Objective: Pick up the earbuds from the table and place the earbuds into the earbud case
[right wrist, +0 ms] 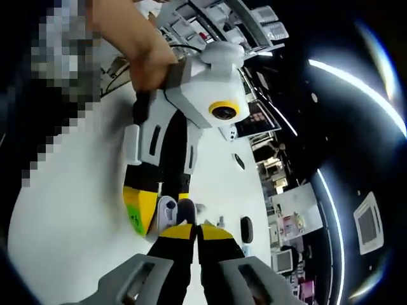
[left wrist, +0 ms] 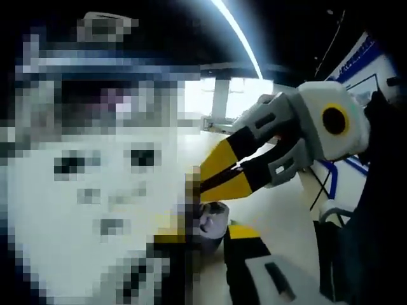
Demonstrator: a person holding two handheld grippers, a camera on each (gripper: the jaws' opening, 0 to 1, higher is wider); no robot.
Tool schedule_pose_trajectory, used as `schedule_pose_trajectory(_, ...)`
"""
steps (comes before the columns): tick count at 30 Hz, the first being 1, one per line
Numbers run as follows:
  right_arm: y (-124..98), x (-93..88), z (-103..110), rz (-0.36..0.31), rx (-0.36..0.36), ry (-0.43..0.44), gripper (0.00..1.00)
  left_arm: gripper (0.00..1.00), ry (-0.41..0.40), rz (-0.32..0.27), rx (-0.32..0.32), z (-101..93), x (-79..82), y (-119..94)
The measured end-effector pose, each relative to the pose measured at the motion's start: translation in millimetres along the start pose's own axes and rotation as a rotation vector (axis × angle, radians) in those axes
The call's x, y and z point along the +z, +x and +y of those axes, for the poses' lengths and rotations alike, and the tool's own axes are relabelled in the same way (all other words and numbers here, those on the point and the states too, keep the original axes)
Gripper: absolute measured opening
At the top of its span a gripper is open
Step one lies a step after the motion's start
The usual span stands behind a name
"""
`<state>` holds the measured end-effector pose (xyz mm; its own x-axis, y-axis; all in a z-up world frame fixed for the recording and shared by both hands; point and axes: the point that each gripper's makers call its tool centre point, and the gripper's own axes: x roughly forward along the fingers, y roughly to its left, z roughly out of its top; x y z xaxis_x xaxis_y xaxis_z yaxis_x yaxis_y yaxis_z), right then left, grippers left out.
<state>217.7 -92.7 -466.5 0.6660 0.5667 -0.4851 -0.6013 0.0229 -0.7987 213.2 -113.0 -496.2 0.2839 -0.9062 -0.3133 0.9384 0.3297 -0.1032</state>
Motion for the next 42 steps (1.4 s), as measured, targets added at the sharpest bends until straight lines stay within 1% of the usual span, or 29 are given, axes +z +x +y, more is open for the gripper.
schedule_pose_trajectory(4,1,-0.1,3,-0.001,0.005,-0.005,0.02,0.21,0.010,0.013,0.003,0.5,-2.6,0)
schedule_pose_trajectory(11,2,-0.1,5,-0.003,0.003,0.015,0.02,0.20,0.013,0.016,-0.003,-0.6,-4.3,-1)
schedule_pose_trajectory(14,1,-0.2,6,-0.011,0.003,0.043,0.03,0.20,0.016,0.029,0.002,0.7,-7.6,0)
schedule_pose_trajectory(22,-5,-2.9,4,-0.019,-0.007,0.092,0.04,0.19,0.007,0.025,-0.005,-0.2,-7.7,1)
schedule_pose_trajectory(24,-8,-3.9,3,-0.036,-0.007,0.150,0.05,0.19,0.006,0.026,-0.006,-0.8,-7.9,1)
schedule_pose_trajectory(26,-12,-4.9,3,-0.062,0.004,0.242,0.07,0.19,0.005,0.028,-0.006,-1.2,-8.5,1)
schedule_pose_trajectory(30,-21,-13.8,0,-0.088,0.012,0.401,0.07,0.19,0.003,0.031,-0.007,-1.8,-9.9,-1)
schedule_pose_trajectory(32,-27,-18.8,-5,-0.121,0.020,0.540,0.07,0.19,0.000,0.031,-0.005,-1.9,-10.6,-1)
schedule_pose_trajectory(34,-31,-26.0,-10,-0.133,0.025,0.635,0.08,0.19,-0.003,0.030,-0.004,-2.5,-10.8,-1)
schedule_pose_trajectory(37,-34,-39.8,-16,-0.131,0.040,0.742,0.09,0.19,-0.003,0.030,-0.003,-2.3,-11.0,-1)
schedule_pose_trajectory(40,-37,-50.9,-19,-0.128,0.059,0.810,0.10,0.19,0.000,0.032,-0.003,-3.1,-11.5,-2)
schedule_pose_trajectory(41,-37,-56.8,-18,-0.120,0.080,0.852,0.11,0.19,0.000,0.030,-0.005,-3.6,-11.7,-2)
schedule_pose_trajectory(42,-37,-59.0,-17,-0.120,0.091,0.871,0.12,0.19,0.000,0.027,-0.008,-4.0,-11.9,-2)
